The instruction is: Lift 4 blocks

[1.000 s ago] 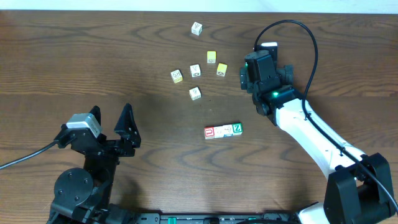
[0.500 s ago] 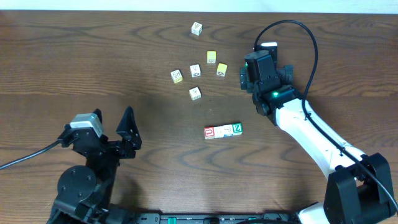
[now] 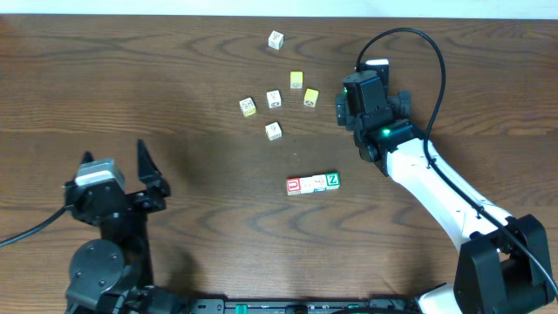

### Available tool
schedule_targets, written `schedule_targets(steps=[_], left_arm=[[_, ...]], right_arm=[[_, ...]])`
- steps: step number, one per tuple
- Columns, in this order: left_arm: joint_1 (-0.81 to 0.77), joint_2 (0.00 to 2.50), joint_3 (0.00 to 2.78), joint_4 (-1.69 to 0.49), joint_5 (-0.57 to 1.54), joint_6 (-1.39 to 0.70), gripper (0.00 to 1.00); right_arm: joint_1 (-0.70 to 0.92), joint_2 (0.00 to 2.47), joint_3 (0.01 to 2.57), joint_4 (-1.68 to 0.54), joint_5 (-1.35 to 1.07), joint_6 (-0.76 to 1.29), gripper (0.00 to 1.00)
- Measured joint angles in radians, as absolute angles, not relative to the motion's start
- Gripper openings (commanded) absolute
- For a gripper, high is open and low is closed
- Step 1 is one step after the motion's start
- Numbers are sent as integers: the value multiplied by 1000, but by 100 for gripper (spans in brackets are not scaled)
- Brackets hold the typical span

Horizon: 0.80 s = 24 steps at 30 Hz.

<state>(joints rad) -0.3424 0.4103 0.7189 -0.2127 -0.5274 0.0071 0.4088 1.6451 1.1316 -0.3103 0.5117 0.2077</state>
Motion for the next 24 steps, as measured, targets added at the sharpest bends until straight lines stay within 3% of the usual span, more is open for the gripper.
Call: schedule_targets(steps=[9,16,24], left_arm=[[-56,340,682,-79,-281,77,76],[-35,132,420,124,-184,80,76],[-24,95,97,344,-132,80,76]], right_arm=[[409,1645,1132,-310,512,207,99],[409,1645,1132,-310,511,207,99],[409,1645,1132,-310,509,208,99]])
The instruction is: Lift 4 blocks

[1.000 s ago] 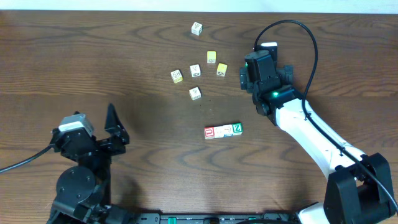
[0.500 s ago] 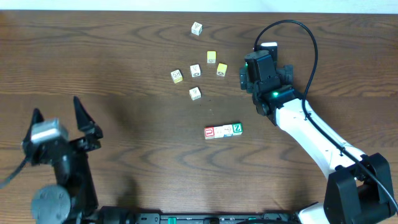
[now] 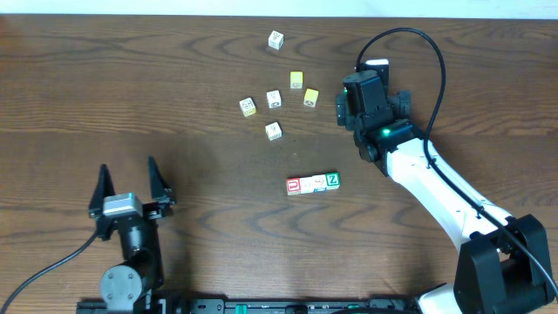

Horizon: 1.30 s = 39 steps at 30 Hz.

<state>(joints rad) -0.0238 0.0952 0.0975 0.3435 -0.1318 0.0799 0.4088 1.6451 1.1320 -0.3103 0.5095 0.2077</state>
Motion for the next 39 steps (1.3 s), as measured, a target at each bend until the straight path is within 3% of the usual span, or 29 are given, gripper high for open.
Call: schedule_targets(steps=[7,19,39], left_arm=[[14,28,8,306,-120,80,76],[27,11,7,19,-81,80,76],[27,10,14,-15,-57,80,76]], right_arm=[[409,1645,1132,-310,509,207,99],[409,1645,1132,-309,508,208,99],[409,1645,1132,-310,509,207,99]])
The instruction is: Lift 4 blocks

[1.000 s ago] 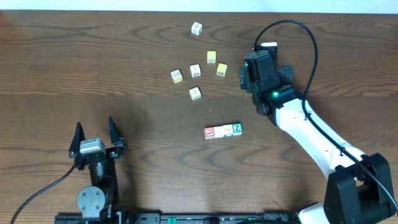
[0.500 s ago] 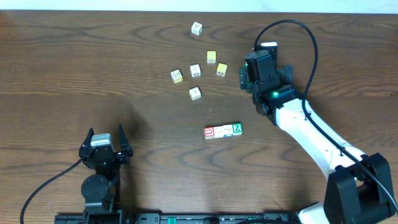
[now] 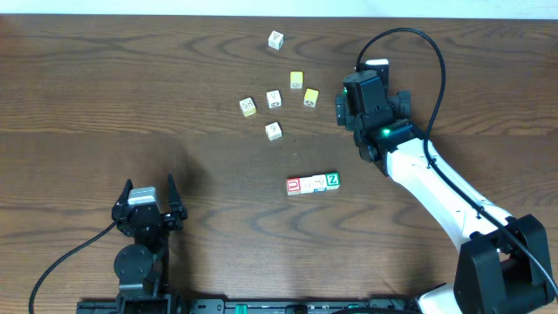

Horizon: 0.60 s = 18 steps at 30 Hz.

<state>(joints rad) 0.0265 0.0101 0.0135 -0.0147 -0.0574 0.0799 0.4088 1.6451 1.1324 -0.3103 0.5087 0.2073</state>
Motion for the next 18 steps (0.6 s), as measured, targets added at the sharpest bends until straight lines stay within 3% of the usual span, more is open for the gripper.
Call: schedule_targets(steps=[18], left_arm=[[27,10,14,-15,-57,80,76]], right_arm=[[419,1599,1132,-417,523,167,99]])
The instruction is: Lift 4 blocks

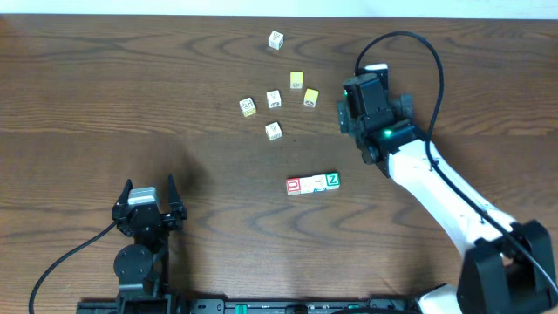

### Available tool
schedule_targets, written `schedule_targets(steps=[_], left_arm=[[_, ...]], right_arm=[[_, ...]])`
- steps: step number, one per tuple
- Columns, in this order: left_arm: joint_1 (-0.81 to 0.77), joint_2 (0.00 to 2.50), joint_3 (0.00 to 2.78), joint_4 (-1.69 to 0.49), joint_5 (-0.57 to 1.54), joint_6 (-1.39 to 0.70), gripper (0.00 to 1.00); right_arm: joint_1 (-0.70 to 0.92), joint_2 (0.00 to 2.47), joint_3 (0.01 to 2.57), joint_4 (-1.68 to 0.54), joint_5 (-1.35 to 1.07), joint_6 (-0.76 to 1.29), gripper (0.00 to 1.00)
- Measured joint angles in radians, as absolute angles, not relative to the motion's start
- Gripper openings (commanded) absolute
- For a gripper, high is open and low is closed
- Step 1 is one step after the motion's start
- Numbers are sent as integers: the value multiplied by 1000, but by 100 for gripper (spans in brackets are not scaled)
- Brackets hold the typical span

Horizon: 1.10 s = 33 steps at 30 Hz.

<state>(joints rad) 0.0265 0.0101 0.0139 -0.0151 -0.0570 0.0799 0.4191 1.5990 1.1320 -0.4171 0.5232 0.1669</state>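
Observation:
Six loose blocks lie at the back centre: a white one (275, 39), two yellow ones (296, 79) (311, 97), a white one (274, 98), a yellow-white one (248, 106) and a white one (274, 131). A row of three blocks (312, 184), red to green, lies nearer the front. My right gripper (340, 106) sits just right of the yellow block, its fingers hidden under the wrist. My left gripper (148, 186) stands open at the front left, far from every block, holding nothing.
The white right arm (436, 187) slants from the front right corner to the cluster. A black cable (427, 52) loops above its wrist. The folded left arm base (135, 262) stands at the front edge on the dark wooden table (105, 87).
The right arm has shifted very slightly, its wrist a touch to the right. The left arm and all the blocks are where they were.
The left arm stood at the far front left with its fingers spread. It then sat further right and lower, and later folded near the front edge, where it stays open. The right gripper stayed beside the block cluster throughout. No block has moved.

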Motion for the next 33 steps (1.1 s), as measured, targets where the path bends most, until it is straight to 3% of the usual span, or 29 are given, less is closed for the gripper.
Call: schedule_targets(steps=[6,11,20,28,33], left_arm=[[27,10,14,-15,-56,80,76],[27,10,15,-17,-54,80,76],[27,10,16,-19,-53,80,76],[27,10,16,-19,-53,80,76],[27,10,16,-19,-53,80,76]], right_arm=[[435,1340,1130,-411,535,141,99],[349,1031,1045,-345,475,136,99],[130,499,466,-37,177,125,99],[113,216,139,295,57,105,99],[112,124,58,276,23,101,99]])
